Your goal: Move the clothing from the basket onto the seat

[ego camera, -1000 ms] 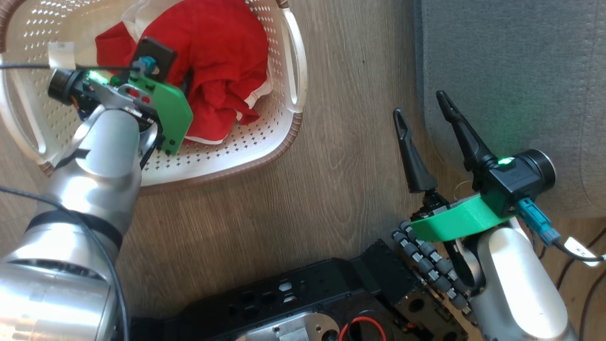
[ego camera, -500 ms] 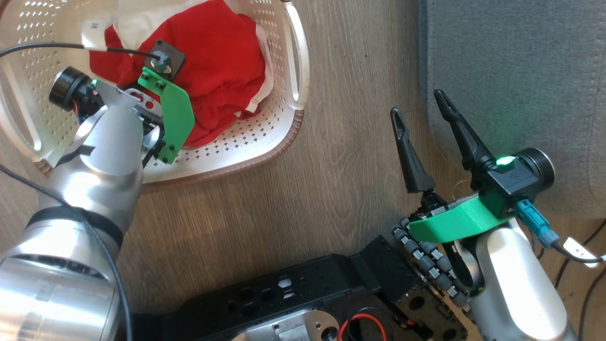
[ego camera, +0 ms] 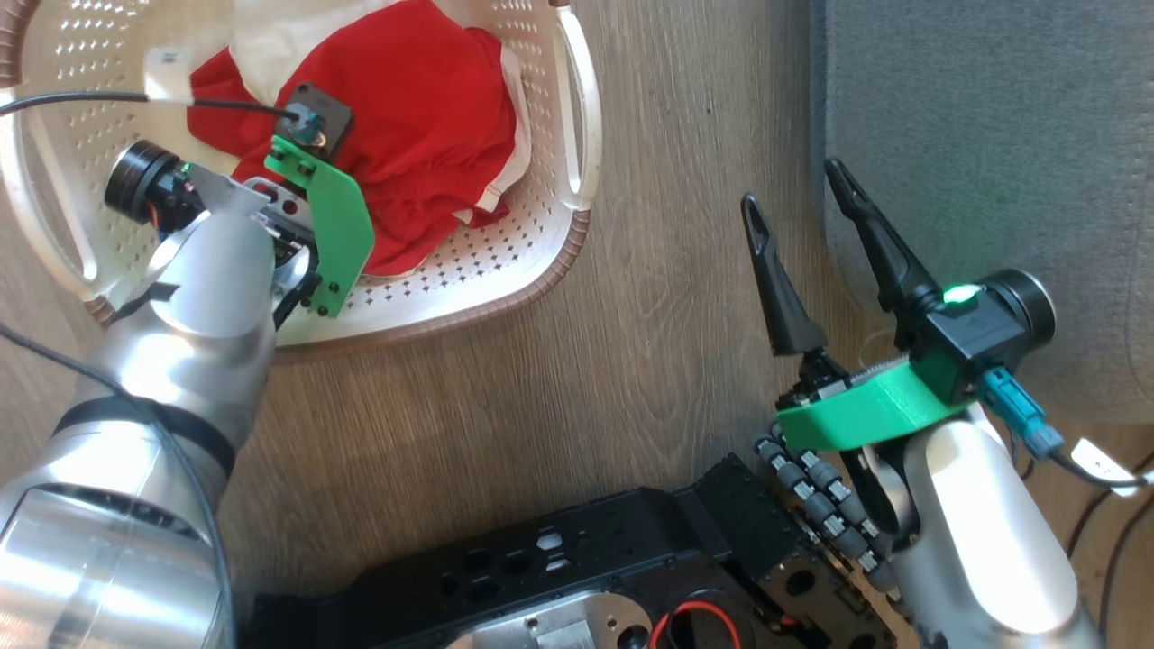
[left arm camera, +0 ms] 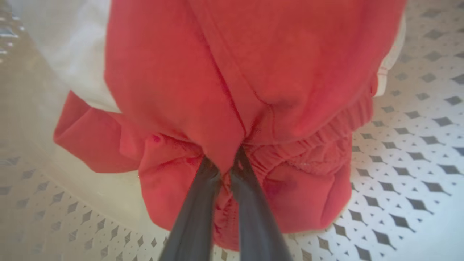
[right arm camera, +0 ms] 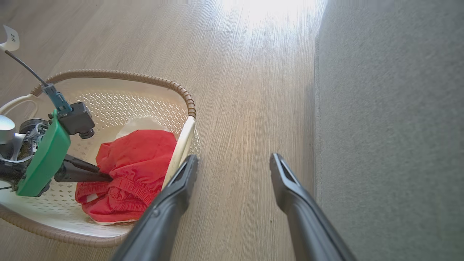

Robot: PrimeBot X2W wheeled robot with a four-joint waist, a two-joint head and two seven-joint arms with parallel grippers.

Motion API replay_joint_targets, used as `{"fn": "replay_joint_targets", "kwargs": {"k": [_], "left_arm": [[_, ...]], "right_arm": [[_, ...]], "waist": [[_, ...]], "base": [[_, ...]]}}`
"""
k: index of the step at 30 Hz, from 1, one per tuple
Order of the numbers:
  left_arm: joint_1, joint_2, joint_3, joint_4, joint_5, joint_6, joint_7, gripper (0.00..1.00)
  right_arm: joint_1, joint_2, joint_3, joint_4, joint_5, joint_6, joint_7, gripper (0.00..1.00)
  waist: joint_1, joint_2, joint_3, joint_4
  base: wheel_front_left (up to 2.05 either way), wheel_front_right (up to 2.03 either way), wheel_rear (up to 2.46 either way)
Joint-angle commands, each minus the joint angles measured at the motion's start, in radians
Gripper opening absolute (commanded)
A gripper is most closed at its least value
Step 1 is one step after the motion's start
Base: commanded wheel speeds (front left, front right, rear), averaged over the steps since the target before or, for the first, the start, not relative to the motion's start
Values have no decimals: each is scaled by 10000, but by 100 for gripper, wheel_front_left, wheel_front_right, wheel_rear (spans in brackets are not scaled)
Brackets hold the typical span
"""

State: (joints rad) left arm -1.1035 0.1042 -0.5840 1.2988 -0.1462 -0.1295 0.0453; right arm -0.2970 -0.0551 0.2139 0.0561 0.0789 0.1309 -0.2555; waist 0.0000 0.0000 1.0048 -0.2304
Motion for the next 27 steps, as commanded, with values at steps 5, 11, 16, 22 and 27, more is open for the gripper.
{"fn": "replay_joint_targets", "kwargs": {"k": [5,11,16,22,27], "left_arm": [[370,450,68,-82,-472,-10,-632,0],[784,390,309,-94,-887,80,-2191,0],[1261,285,403,-116,-1059,284,-2898,0],[2104,175,726,-1153,-1320,529,-3064,0],[3111,172,1161,-2669,-1316,790,-3068,0]], "right_arm": [[-49,49,327,-32,-26,-2,-63,100],[-188,49,250,355,-124,-2,-63,100],[-134,49,136,722,-257,-2,-63,100],[46,49,68,1164,-410,-2,-63,100],[258,49,-25,1493,-529,-2,-63,100]], "waist": [[0,0,-425,-17],[0,0,-1587,210],[0,0,-2690,469],[0,0,-4088,865],[0,0,-5150,1265]], "base": [[0,0,0],[0,0,0],[0,0,0],[0,0,0],[0,0,0]]}}
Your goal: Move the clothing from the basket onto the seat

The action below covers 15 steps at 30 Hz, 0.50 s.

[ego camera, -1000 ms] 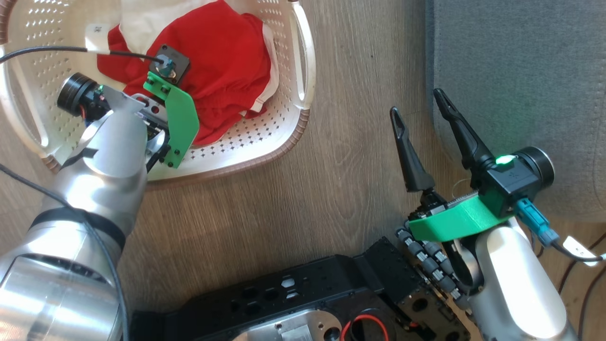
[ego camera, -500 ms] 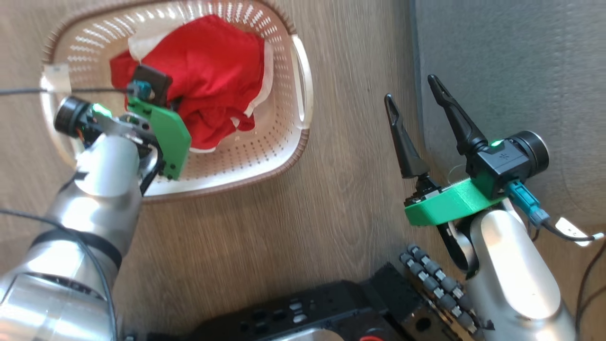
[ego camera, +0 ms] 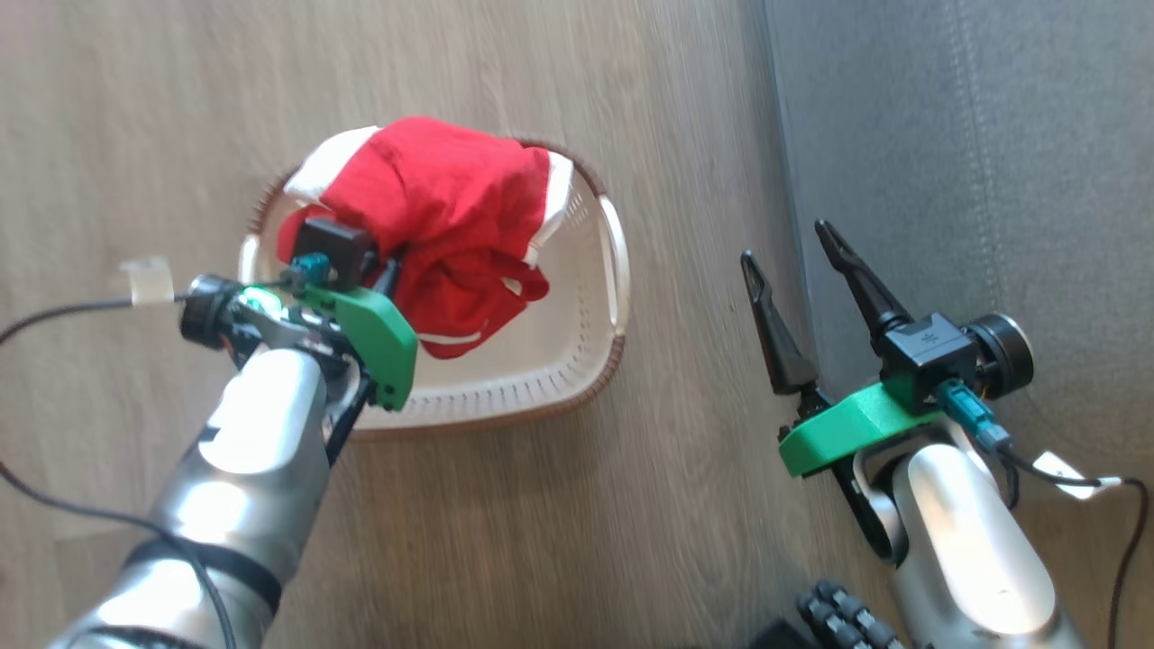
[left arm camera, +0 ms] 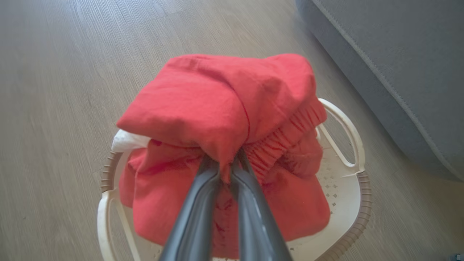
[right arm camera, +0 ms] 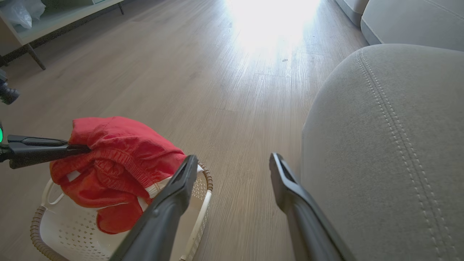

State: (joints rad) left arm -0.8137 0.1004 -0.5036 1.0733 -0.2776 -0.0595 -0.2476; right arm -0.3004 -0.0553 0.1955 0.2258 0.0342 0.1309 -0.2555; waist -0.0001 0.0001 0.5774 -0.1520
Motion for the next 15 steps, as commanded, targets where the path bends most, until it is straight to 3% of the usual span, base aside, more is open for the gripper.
{"fn": "replay_joint_targets", "kwargs": {"k": [1,15], "left_arm": [[408,201,450,-686,25,130,-138,0],[2590,72,1734,-3839,847,178,-140,0]], "right_arm": [[333,51,166,-148,-98,-2,-63,100],[838,51,165,395,10,-2,-63,100]], "waist": [[1,-1,-1056,545],[1,-1,-3020,1003]], "base": [[0,0,0],[0,0,0]]}}
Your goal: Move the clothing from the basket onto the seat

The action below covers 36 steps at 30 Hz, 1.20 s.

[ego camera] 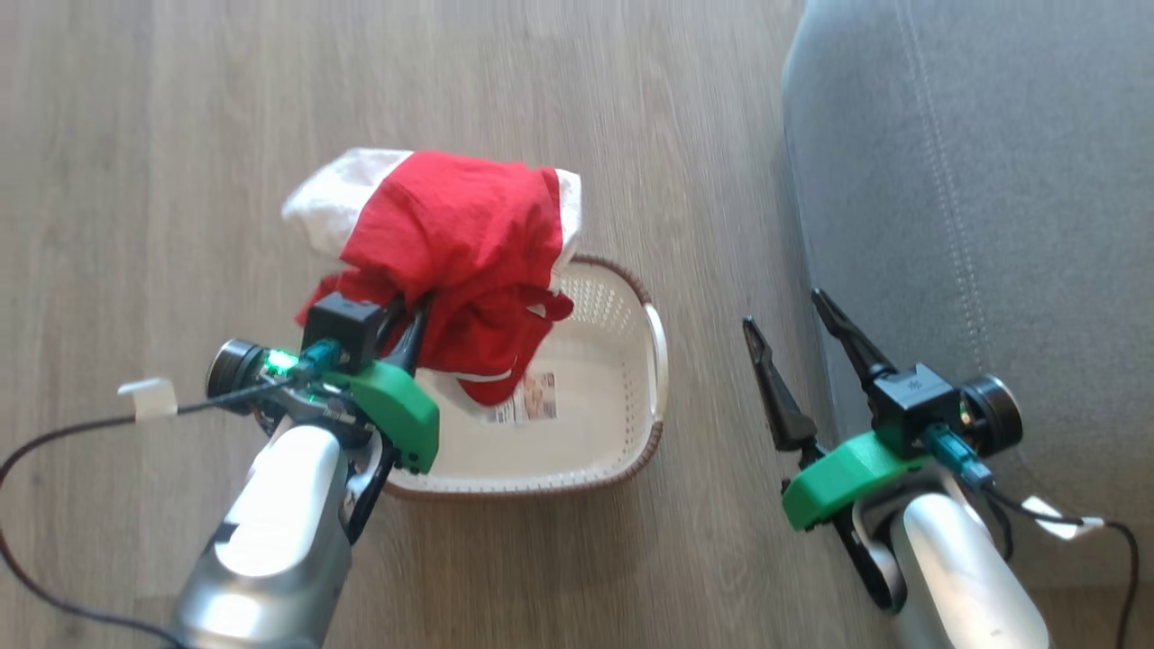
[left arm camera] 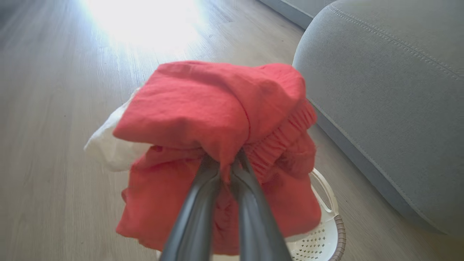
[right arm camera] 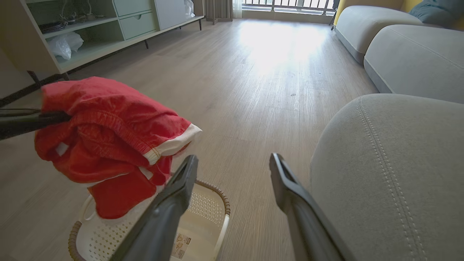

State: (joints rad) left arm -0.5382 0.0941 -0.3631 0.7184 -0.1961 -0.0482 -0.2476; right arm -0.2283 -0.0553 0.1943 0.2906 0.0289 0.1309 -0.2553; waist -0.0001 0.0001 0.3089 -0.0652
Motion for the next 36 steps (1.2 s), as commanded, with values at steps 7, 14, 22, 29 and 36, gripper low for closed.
{"fn": "replay_joint_targets", "kwargs": {"k": [7,14,22,29,36], "left_arm": [[674,-10,1004,-1980,536,21,-141,0],[1249,-190,1757,-3857,837,-26,-141,0],[1816,-373,2607,-6241,999,-210,-141,0],[1857,-423,2960,-7818,1082,-262,-141,0],[1776,-435,2867,-8929,779,-270,-141,0]], "right_arm": [[538,51,-26,-149,195,-2,-65,100],[857,22,-144,-133,223,-2,-65,100],[1221,-70,-116,-169,293,-2,-65,100],[1420,-138,-98,-278,310,-2,-65,100],[1526,-234,-56,-501,336,-2,-65,100]], "waist": [[1,-1,-1202,369],[1,-1,-1939,603],[1,-1,-2592,774],[1,-1,-2801,831],[1,-1,-2857,802]], "base": [[0,0,0],[0,0,0],[0,0,0],[0,0,0],[0,0,0]]}}
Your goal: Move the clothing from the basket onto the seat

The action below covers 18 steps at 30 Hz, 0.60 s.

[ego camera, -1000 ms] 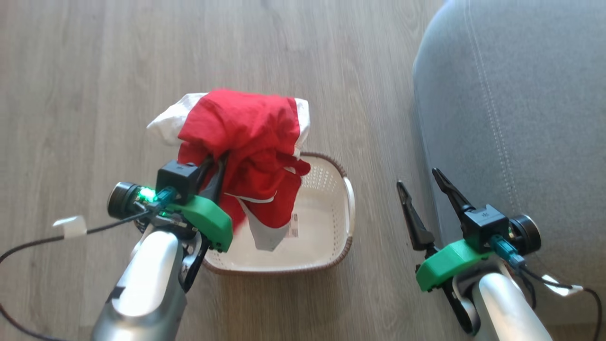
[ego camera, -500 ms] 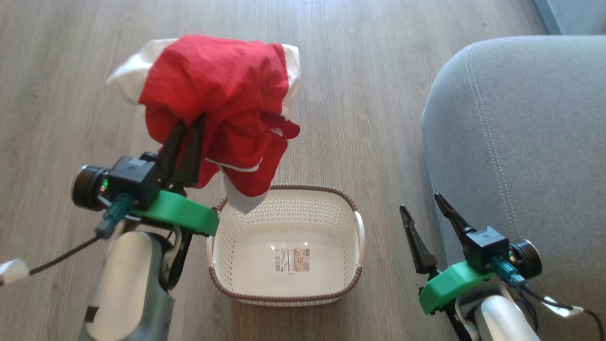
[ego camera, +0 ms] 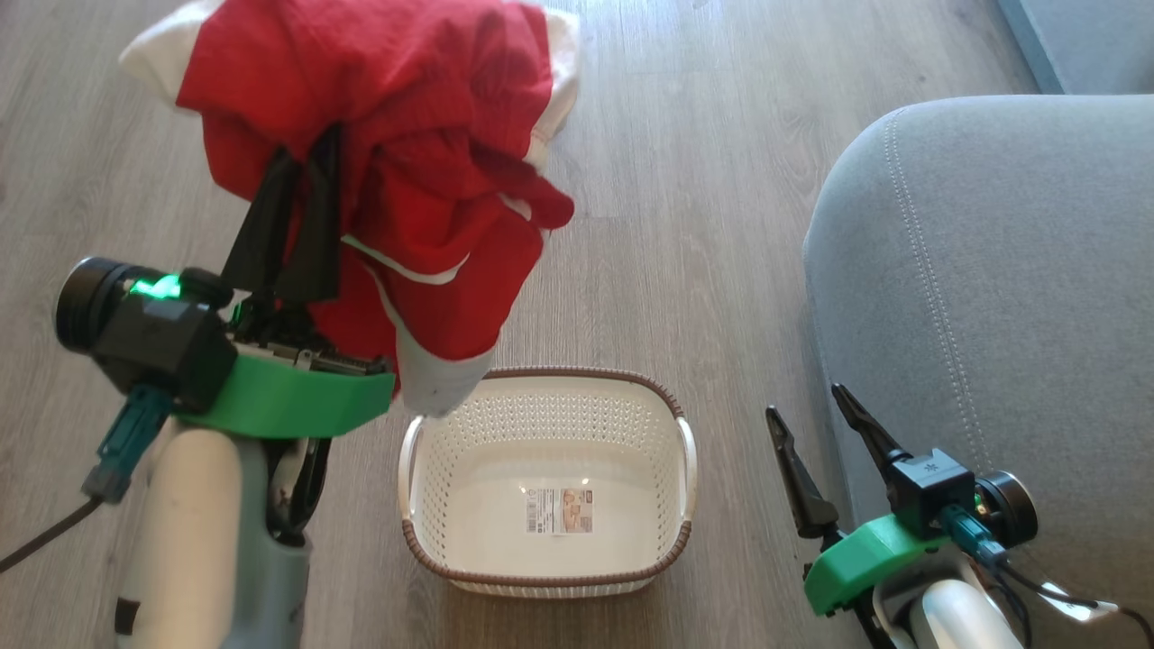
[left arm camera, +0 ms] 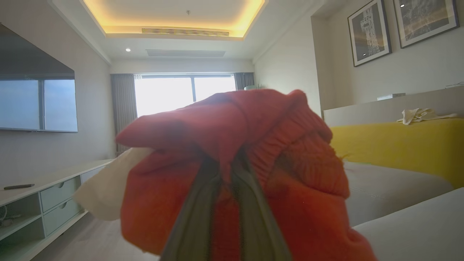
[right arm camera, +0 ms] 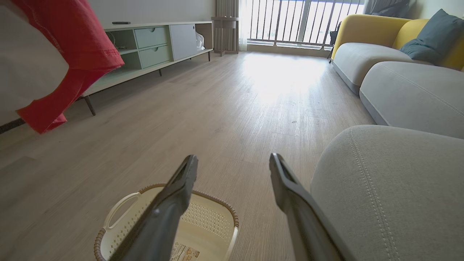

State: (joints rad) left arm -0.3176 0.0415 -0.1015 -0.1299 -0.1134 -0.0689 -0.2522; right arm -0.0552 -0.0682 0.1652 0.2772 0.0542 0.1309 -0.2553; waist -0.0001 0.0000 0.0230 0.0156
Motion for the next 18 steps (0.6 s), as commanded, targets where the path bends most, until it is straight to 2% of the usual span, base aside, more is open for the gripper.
{"fn": "replay_joint_targets", "kwargs": {"k": [1,18], "left_arm": [[-431,90,188,-545,-79,-82,-95,0],[114,88,-1770,-879,-208,-444,-95,0]], "right_arm": [[-197,-118,262,-421,92,-2,-65,100],[-46,-310,557,-903,179,-2,-65,100]], "waist": [[1,0,1,-16],[1,0,-32,-115]], "base": [[0,0,0],[0,0,0]]}}
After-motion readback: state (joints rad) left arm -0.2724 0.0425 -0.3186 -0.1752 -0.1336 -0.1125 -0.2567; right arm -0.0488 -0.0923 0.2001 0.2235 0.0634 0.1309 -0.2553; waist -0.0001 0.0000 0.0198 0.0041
